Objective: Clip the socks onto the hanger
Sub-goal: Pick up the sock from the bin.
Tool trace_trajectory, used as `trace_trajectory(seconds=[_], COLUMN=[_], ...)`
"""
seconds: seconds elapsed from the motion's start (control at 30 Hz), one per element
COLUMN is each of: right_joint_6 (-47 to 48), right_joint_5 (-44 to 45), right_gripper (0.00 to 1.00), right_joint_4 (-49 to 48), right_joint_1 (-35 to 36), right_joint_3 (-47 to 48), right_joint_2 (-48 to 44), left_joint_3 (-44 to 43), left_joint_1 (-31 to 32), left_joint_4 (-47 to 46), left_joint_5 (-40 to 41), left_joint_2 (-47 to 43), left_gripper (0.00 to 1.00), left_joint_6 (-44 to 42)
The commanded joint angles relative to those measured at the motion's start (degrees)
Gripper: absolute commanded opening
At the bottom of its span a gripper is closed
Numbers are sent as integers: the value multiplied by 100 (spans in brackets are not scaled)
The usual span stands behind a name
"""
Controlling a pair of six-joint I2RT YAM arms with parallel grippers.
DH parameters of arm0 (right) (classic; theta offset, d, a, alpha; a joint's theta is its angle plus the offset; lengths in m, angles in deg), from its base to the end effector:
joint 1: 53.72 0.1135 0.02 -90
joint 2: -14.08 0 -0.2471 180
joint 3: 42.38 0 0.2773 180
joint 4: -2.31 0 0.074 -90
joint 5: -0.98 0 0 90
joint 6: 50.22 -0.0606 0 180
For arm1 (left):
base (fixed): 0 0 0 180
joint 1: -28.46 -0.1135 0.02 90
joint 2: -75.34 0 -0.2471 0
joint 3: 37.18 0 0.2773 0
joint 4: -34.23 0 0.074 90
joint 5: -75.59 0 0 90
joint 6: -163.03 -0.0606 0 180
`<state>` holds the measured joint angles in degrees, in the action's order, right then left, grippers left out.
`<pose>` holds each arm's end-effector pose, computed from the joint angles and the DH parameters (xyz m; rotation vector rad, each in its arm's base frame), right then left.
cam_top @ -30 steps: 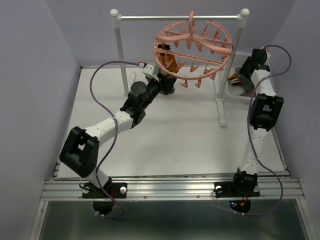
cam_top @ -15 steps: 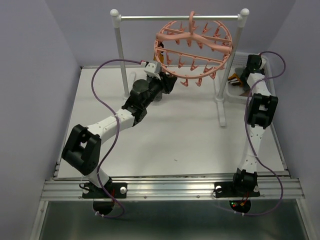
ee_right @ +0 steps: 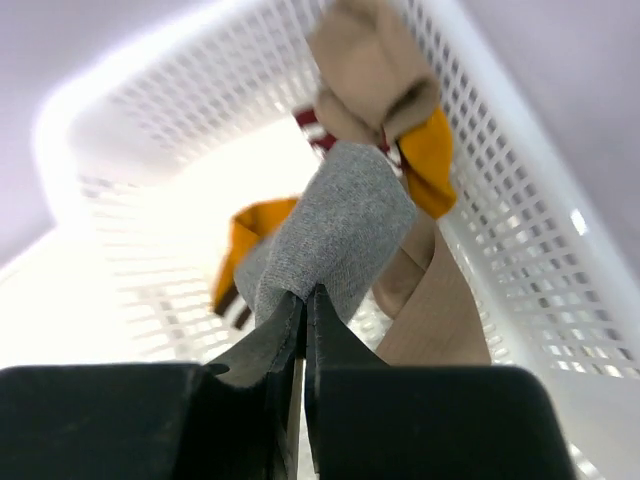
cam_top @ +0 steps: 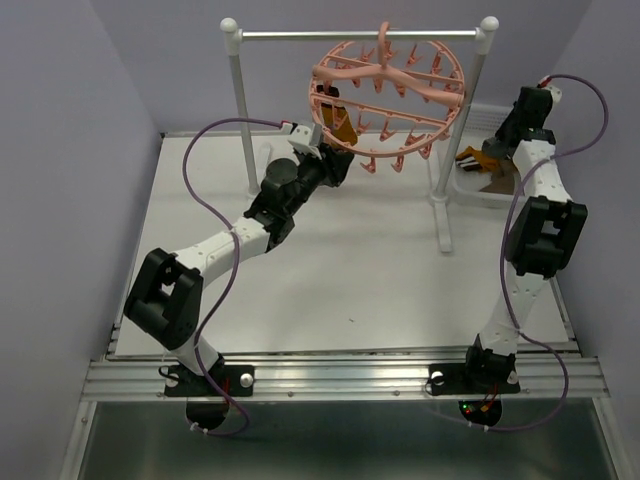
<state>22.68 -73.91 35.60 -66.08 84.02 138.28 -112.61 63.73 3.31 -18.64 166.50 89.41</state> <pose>0.5333 -0.1330 0.2601 0.6845 1.9863 -0.2287 0.3417 -0.2471 0.3206 0.2858 1.3207 -0.8138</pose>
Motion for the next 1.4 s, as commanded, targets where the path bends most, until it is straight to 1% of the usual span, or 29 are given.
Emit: trace_trajectory(seconds=[0.0,0.13,0.2,0.23,0.33,0.43,0.53,0.57,0.63,0.67,0.7,0.8,0.87,0.97,1.03,1.17,1.23,1.33,1.37], right_joint_6=[58,-12,-300,-389,-644,-742,-628,-575,-365,-294,-93,249,443,611,795,1068,1104,1130,1139], right_joint_5=[-210,-246,78,158,10,-254,-657,-955,-1255,-1387,-1684,-1906,-1785,-1539,-1205,-1177,-1099,-765,-695], right_gripper=[1,1,1,1,1,1,1,1,1,1,1,1,1,1,1,2,5,6,9], right_joint_4=[-717,-507,-114,-24,12,3,-101,-172,-400,-410,-418,-567,-647,-656,-638,-559,-428,-243,-243], right_joint_1=[-12,-12,-12,-12,-12,-12,-12,-12,-12,-12,-12,-12,-12,-12,-12,-170,-222,-223,-223], right_joint_3=[-325,-273,-177,-211,-552,-580,-274,-90,61,175,341,378,264,-157,-421,-1097,-1169,-1160,-1160], right_joint_2=[-774,-985,-1064,-1100,-1327,-1215,-803,-697,-390,-388,-197,-72,-45,-80,-124,-168,-116,-1,7], left_joint_3=[-333,-403,-412,-412,-465,-509,-527,-518,-500,-526,-561,-702,-825,-966,-1019,-1316,-1361,-1405,-1432], left_joint_1=[-2,6,6,7,-2,-2,6,-2,7,7,-2,6,7,-2,-11,-2,-11,-2,-11], left_joint_4=[-325,-290,-272,-272,-246,-219,-299,-351,-448,-474,-483,-483,-483,-483,-457,-229,-106,-62,17], left_joint_5=[203,142,124,107,106,107,177,177,186,186,177,159,116,133,177,194,229,221,229], left_joint_2=[25,60,78,87,139,192,271,289,368,403,473,631,736,816,868,1001,1036,1045,1053], left_gripper=[0,0,0,0,0,0,0,0,0,0,0,0,0,0,0,0,0,0,0], left_joint_6=[14,-3,-12,-38,-83,-48,49,49,67,84,119,155,137,93,14,-109,-153,-223,-241])
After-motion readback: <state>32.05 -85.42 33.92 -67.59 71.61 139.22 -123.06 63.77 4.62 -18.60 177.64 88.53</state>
